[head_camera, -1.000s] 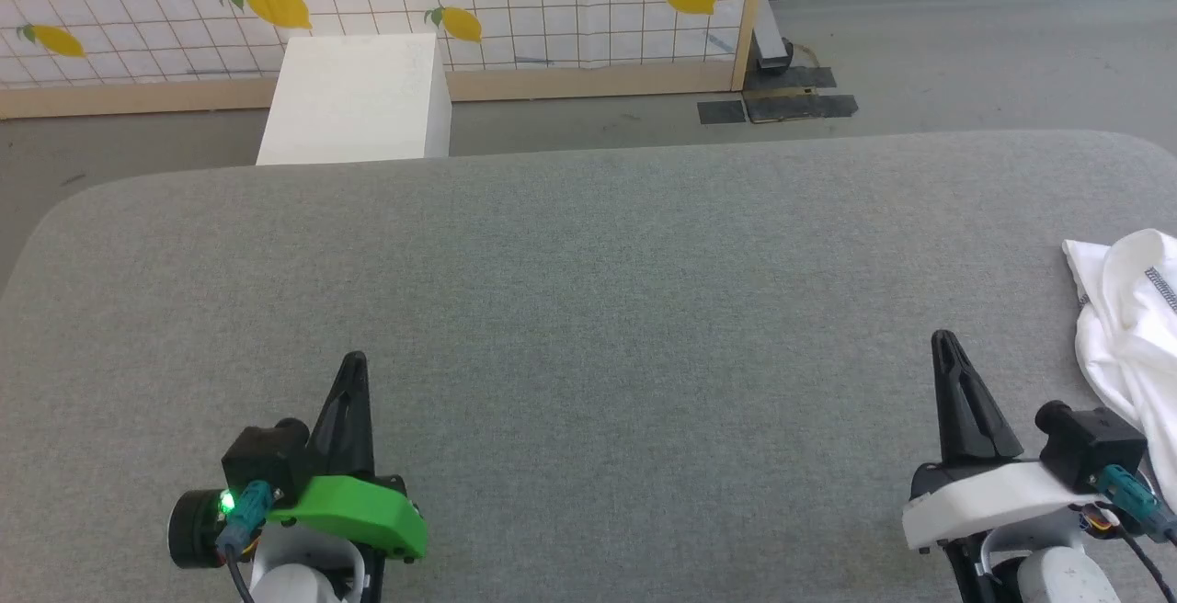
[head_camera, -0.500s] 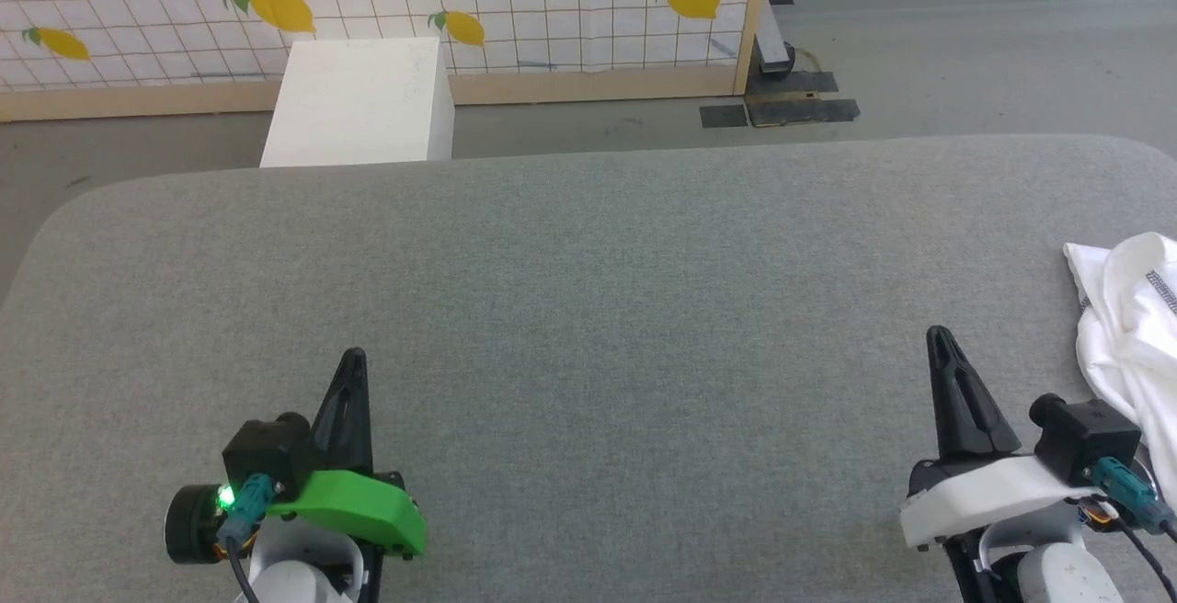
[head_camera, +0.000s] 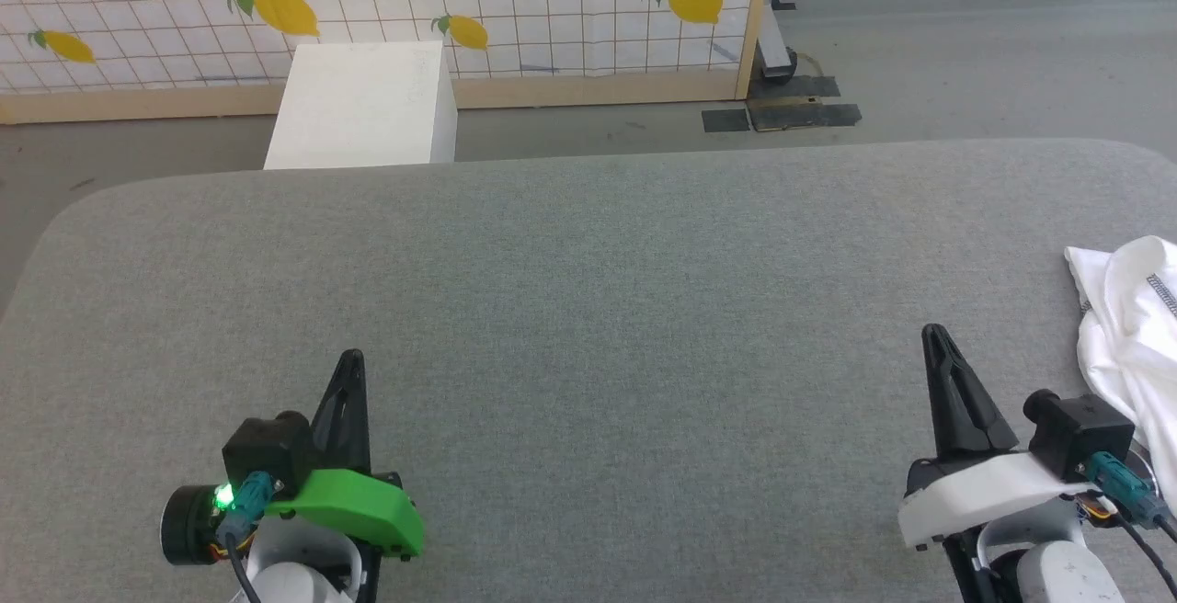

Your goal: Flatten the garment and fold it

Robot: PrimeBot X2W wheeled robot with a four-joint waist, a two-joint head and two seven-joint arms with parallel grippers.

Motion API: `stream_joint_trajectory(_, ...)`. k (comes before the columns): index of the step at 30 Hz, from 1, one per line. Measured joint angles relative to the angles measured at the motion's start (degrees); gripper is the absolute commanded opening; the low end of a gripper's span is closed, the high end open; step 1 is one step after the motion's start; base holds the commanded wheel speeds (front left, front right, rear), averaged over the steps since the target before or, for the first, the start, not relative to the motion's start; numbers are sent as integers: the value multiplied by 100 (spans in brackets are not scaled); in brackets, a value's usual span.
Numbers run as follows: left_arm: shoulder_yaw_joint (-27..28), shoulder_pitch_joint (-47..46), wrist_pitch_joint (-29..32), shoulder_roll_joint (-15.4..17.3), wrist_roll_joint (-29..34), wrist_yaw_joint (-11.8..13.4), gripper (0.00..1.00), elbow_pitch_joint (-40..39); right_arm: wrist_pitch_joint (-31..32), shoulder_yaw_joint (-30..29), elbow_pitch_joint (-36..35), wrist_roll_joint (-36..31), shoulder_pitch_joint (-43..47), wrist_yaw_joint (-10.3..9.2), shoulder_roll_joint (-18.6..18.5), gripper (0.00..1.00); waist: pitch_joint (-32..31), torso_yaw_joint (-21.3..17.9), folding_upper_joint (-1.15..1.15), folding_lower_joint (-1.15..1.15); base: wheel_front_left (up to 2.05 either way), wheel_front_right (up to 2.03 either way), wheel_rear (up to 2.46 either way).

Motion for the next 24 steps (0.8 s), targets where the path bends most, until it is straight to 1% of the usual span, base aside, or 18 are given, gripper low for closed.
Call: stream_joint_trajectory(24,32,82,289,-1,226,29,0,-222,294,37,-237,-216,99,0,0,0,-54,31,0,0,0,0,0)
